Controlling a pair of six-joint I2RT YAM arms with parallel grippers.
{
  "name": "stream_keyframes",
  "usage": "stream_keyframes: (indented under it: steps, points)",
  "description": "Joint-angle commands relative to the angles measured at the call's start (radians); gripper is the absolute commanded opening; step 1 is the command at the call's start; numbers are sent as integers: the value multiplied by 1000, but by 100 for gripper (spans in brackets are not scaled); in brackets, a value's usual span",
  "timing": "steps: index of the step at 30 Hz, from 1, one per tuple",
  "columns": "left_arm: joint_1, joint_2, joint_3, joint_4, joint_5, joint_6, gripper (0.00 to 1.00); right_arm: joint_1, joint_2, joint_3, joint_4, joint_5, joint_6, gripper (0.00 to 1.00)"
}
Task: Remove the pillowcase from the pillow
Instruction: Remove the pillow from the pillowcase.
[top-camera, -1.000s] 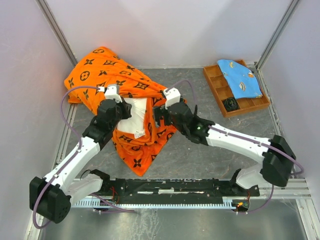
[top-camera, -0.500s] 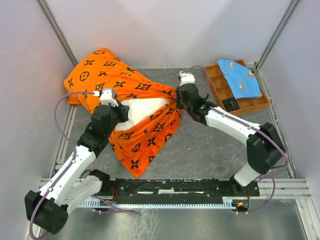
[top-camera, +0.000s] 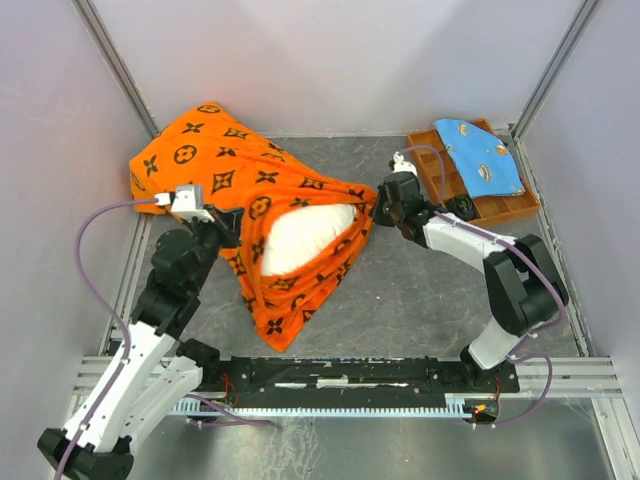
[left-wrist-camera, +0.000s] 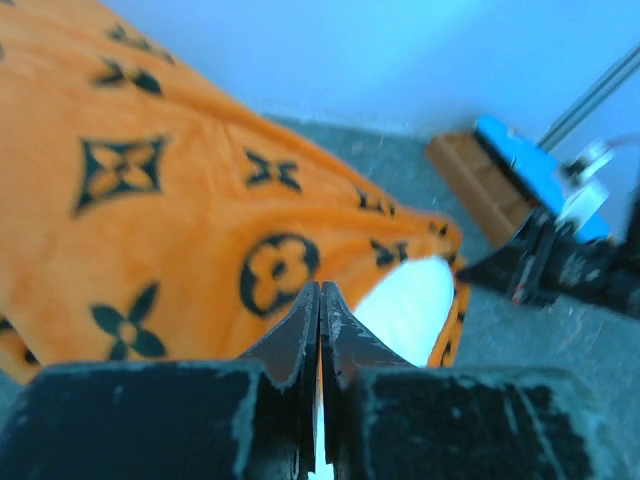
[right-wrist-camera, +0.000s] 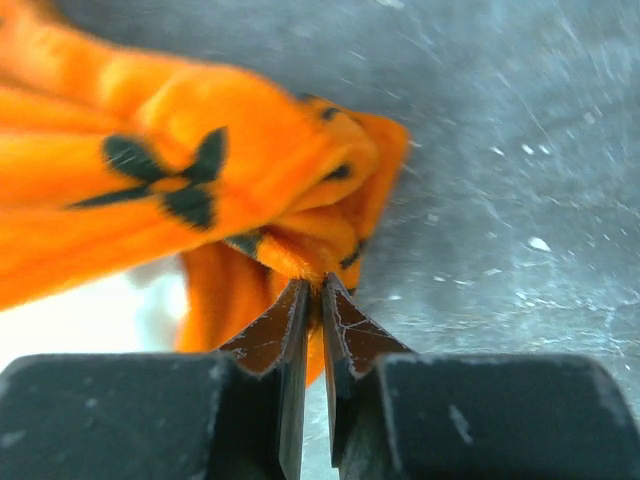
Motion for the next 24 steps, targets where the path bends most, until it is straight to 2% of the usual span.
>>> stream_keyframes:
  steps: [1,4,6,9,11,16,19,21,24]
  points:
    - [9,-90,47,79,-40,26,3,-115,96,-102,74,-81,150,16]
    - [9,-120,53,62,-40,26,3,-140,102,-128,93,-95,157,19]
    - [8,-103,61,68,-40,26,3,-139,80,-126,93,-104,142,27]
    - [6,-5,79,134,-40,26,3,-137,39,-117,78,-108,117,40]
    - [-16,112,121,163,-40,26,3,-134,13,-120,75,-107,112,45]
    - [-273,457,314,21,-40,26,3,-132,-21,-126,74,-117,116,51]
    - [-344,663,486,-88,-40,26,3,-132,-38,-128,55,-111,109,54]
    - [-388,721,550,-127,-40,26,3,-132,-55,-131,38,-102,98,56]
    - [-449,733,559,-150,-40,26,3,-132,-90,-139,18,-85,84,58]
